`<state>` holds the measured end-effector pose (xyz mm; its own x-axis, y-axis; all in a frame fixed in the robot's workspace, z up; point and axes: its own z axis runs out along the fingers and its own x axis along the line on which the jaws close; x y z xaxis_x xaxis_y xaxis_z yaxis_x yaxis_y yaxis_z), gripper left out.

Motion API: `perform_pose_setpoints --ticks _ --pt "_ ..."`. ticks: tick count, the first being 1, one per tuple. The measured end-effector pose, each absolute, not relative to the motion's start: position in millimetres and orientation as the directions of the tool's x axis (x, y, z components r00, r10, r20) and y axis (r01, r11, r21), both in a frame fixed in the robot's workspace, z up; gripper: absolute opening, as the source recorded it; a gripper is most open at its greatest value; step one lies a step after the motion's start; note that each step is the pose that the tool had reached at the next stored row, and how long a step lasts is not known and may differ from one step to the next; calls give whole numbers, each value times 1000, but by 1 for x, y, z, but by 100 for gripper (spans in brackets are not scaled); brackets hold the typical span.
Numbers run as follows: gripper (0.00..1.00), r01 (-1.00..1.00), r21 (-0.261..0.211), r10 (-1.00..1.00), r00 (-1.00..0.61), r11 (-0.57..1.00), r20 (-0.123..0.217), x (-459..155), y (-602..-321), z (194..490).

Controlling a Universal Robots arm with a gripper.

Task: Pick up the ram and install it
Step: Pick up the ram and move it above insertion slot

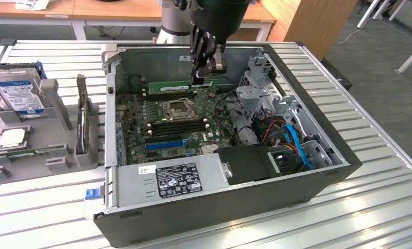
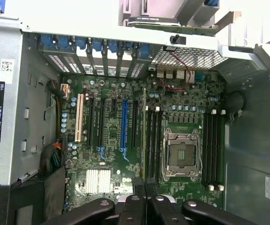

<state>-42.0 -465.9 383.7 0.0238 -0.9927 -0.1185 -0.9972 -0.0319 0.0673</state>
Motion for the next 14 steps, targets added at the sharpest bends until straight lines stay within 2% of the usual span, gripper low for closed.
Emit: perform_pose_setpoints --ticks 14 --pt "12 -997 67 -993 23 -31 -118 -42 -445 381"
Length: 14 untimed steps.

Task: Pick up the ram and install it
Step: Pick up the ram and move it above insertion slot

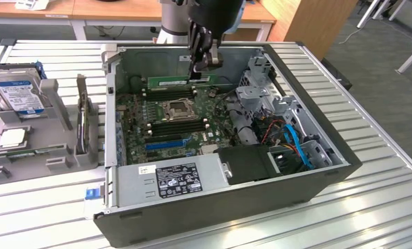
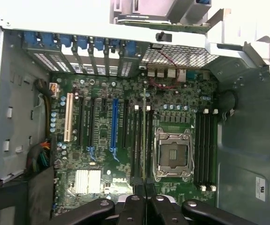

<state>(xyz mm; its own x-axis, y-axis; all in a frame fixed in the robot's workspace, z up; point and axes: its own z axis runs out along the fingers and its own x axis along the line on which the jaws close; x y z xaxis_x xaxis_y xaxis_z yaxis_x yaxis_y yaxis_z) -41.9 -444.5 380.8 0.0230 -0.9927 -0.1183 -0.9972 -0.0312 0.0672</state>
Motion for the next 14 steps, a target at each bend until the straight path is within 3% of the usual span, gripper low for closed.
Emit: perform_pose_setpoints --ticks 14 --pt "12 -997 68 -994 23 -30 -110 -42 -416 378"
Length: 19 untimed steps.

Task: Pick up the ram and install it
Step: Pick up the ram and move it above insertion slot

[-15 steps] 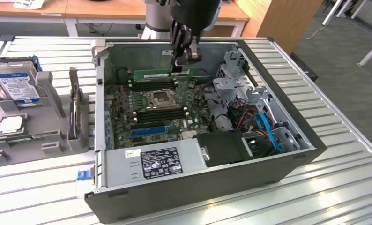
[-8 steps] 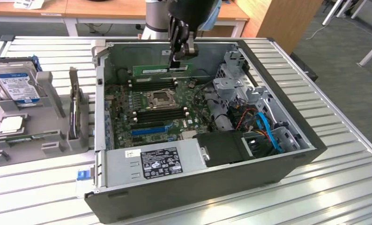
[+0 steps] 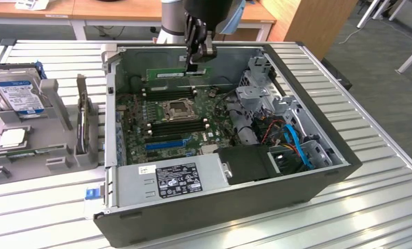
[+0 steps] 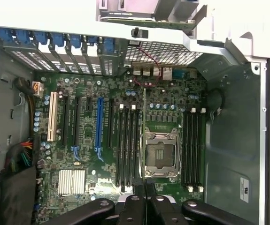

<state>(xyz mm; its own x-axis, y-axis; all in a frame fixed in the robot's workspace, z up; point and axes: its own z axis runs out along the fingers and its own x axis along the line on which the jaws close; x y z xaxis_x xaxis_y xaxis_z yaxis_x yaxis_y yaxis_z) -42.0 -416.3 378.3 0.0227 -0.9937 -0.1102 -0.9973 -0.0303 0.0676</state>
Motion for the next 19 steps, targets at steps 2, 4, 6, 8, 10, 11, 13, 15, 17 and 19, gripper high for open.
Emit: perform_pose_setpoints --ticks 2,4,6,8,10,11,13,15,17,19 --pt "12 -997 68 -994 23 -30 -110 -42 -416 378" --pt "12 -997 68 -994 23 -30 -110 -42 -416 378" --pt "12 -997 68 -994 23 -30 -105 -42 -416 378" --pt "12 -997 68 -995 23 -29 -97 -42 -416 377" --pt "12 -997 68 -996 23 -29 -89 -42 -416 375" --pt "12 -997 69 -996 23 -29 -85 -42 -416 375" --pt "12 -997 69 -996 23 -28 -81 -42 -416 373" --pt "12 -997 69 -997 23 -28 -79 -42 -416 372" --pt "12 -997 69 -997 23 -28 -79 -42 -416 370" --pt "12 -997 69 -997 23 -28 -78 -42 -416 368"
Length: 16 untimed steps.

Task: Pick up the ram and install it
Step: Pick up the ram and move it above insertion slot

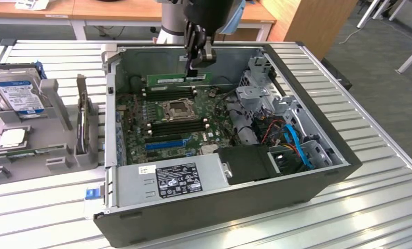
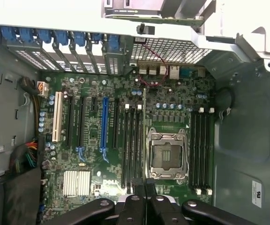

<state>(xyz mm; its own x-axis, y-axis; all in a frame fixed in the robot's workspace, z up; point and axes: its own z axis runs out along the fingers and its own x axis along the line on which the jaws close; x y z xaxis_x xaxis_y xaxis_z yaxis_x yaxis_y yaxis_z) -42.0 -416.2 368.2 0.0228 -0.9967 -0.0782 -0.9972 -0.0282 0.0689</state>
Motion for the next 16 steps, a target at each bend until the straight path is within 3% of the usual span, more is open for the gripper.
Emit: perform_pose_setpoints --ticks 16 --pt "12 -997 69 -997 23 -28 -78 -42 -416 354"
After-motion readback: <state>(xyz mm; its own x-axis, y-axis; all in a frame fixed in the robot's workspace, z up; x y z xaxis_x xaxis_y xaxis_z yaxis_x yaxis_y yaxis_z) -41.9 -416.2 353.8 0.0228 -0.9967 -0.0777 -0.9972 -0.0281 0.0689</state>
